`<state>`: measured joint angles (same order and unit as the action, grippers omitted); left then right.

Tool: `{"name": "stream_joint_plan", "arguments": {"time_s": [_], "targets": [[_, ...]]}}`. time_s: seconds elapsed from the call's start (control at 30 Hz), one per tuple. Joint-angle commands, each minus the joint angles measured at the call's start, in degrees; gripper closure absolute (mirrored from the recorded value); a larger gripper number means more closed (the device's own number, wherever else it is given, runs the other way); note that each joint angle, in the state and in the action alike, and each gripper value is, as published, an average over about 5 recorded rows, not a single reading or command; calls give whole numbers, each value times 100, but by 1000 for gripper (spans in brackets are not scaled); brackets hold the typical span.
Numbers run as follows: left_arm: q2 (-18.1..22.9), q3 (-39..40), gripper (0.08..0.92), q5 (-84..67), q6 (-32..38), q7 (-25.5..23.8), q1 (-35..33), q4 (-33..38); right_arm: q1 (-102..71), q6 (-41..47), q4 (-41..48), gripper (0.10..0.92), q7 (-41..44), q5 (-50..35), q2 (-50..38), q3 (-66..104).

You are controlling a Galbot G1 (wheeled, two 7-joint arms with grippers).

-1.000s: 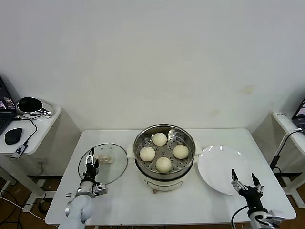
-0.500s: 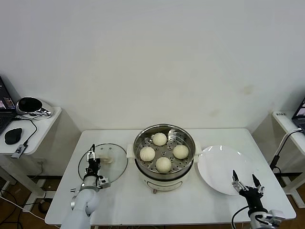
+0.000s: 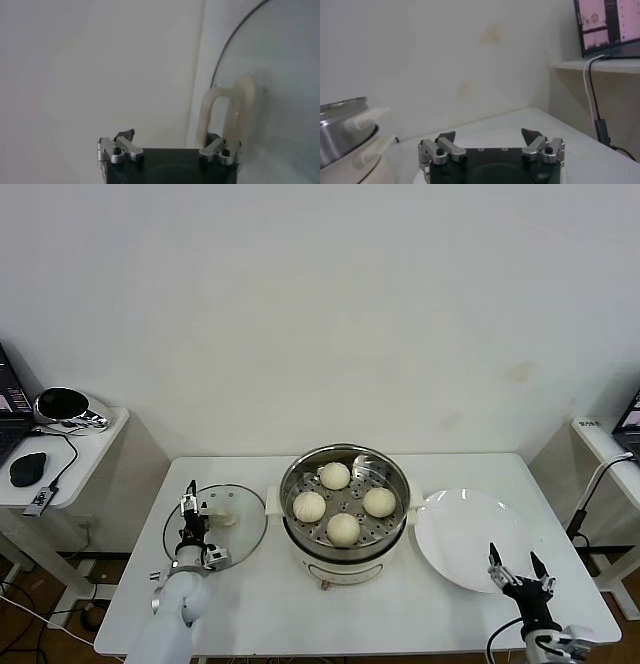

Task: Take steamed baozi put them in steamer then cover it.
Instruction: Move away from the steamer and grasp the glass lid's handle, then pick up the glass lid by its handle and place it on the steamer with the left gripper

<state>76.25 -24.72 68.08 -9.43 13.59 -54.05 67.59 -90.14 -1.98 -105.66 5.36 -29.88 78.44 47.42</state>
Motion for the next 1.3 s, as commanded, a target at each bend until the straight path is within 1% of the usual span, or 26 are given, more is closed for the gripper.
{"name": "stream_joint_plan", "arguments": {"time_s": [0.03, 0.53, 0.63, 0.7, 0.8, 0.9, 0.97, 1.07, 1.13, 1.2, 1.3], "targets": [[0, 14, 268, -19, 78, 128, 54, -204, -47, -9, -21, 203, 4, 13, 5, 11], [-87, -35, 701, 16, 273, 235, -108, -237, -112, -16, -51, 203, 14, 21, -104, 34], [-106, -60, 787, 20, 268, 215, -155, -152, -91, -8, -63, 203, 13, 18, -96, 32], [-122, -84, 830, 12, 200, 158, -240, 4, -74, -3, -73, 203, 14, 14, -94, 27], [-150, -140, 851, -68, -32, -48, -488, 493, -41, -9, -71, 203, 23, 11, -110, 1], [-183, -218, 851, -223, -391, -379, -815, 1229, 7, -4, -77, 203, 21, -18, -133, -21], [-193, -269, 851, -274, -829, -646, -1054, 1778, 48, 32, -108, 203, 14, -65, -143, -24], [-180, -314, 851, -234, -1717, -1031, -1362, 2547, 101, 122, -165, 203, 29, -129, -155, -26], [-167, -338, 851, -189, -2185, -1233, -1522, 3011, 130, 165, -192, 203, 51, -144, -161, -36], [-157, -377, 851, -131, -2400, -1335, -1660, 3397, 150, 196, -221, 203, 64, -137, -161, -56], [-170, -430, 851, -6, -2514, -1282, -1836, 3758, 161, 244, -284, 203, 66, -114, -156, -85]]}}
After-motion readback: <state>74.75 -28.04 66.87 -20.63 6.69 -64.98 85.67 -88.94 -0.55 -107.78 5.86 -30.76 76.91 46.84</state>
